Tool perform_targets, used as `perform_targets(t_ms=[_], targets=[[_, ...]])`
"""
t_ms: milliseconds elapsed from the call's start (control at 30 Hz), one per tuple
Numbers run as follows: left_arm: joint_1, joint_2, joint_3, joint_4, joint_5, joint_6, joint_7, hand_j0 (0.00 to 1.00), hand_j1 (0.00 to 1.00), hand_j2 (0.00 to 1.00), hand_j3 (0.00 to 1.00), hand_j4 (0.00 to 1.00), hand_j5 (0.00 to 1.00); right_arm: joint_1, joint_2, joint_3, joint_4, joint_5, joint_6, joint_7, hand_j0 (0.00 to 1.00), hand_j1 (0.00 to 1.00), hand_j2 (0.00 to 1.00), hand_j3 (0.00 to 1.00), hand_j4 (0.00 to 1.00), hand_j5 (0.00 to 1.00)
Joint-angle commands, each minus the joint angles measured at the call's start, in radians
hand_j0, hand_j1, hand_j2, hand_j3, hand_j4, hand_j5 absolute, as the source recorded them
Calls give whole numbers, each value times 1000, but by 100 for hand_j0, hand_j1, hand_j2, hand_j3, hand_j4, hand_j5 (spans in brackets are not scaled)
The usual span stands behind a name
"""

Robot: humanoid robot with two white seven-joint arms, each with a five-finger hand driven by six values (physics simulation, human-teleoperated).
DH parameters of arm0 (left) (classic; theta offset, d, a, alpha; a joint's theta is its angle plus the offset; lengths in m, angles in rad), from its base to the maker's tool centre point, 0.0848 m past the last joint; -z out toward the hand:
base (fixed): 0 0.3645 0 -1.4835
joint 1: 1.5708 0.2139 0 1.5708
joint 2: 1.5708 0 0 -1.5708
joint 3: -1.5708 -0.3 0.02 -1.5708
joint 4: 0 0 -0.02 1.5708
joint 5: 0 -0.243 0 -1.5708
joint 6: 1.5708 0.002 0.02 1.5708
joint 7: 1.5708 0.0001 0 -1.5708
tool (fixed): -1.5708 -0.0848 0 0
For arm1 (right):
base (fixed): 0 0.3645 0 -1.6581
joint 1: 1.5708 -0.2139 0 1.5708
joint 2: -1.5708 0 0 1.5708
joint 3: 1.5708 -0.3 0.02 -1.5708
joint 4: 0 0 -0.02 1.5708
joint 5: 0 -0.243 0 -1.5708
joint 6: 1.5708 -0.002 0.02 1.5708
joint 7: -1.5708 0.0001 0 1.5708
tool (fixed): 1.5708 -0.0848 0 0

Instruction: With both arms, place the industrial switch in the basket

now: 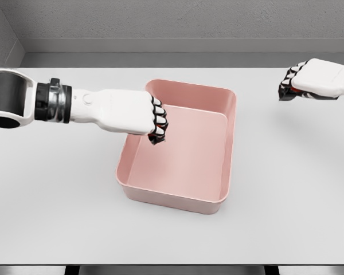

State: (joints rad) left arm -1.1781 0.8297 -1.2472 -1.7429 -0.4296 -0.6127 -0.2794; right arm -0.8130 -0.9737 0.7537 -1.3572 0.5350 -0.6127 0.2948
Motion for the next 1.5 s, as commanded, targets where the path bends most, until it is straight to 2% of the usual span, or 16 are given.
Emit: perform_targets(t_ms=[0,167,567,667,700,867,933,1100,1167,1233,1300,1333,1400,1467], targets=[[0,-17,-28,-6,6,2,-4,43,43,43,43,43,43,0,-19,-8,-39,-24,2,0,50,50,50,50,50,50],[5,-29,-57,-13,3,2,-6,43,43,43,43,43,43,23,-39,-31,-122,-38,2,-2,50,50,50,50,50,50],[8,-32,-110,-13,2,2,-6,49,49,49,49,49,49,31,-43,-34,-221,-70,2,1,50,50,50,50,50,50],[8,-38,-110,-13,2,2,-6,58,58,58,58,58,58,31,-43,-34,-234,-87,2,1,50,50,50,50,50,50],[8,-38,-110,-13,2,2,-6,65,65,65,65,65,65,31,-43,-34,-235,-90,2,1,50,50,50,50,50,50],[6,-40,-110,-13,2,2,-4,86,86,86,86,86,86,34,-60,-66,-277,-125,2,0,50,50,50,50,50,50],[6,-40,-110,-13,2,2,-4,91,91,91,91,91,91,34,-60,-68,-284,-145,2,0,50,50,50,50,50,50],[8,-37,-110,-13,2,2,-3,94,94,94,94,94,94,34,-48,-90,-300,-148,2,-3,50,50,50,50,50,50],[-6,-17,-98,-13,11,2,3,99,99,99,99,99,99,35,-42,-88,-319,-148,2,-3,50,50,50,50,50,50],[-58,55,-87,-13,121,2,8,100,100,100,100,100,100,35,-28,-86,-323,-148,2,-3,50,50,50,50,50,50],[-74,204,-21,-4,242,2,9,100,100,100,100,100,100,35,0,-85,-330,-148,2,-3,50,50,50,50,50,50],[-74,270,-15,6,272,2,16,100,100,100,100,100,100,35,10,-85,-332,-148,2,-2,50,50,50,50,50,50],[-49,335,-15,72,284,2,68,100,100,100,100,100,100,37,17,-83,-336,-148,2,-2,50,50,50,50,50,50],[29,356,-18,172,322,2,180,100,100,100,100,100,100,37,33,-80,-339,-148,2,-2,50,50,50,50,50,50]])
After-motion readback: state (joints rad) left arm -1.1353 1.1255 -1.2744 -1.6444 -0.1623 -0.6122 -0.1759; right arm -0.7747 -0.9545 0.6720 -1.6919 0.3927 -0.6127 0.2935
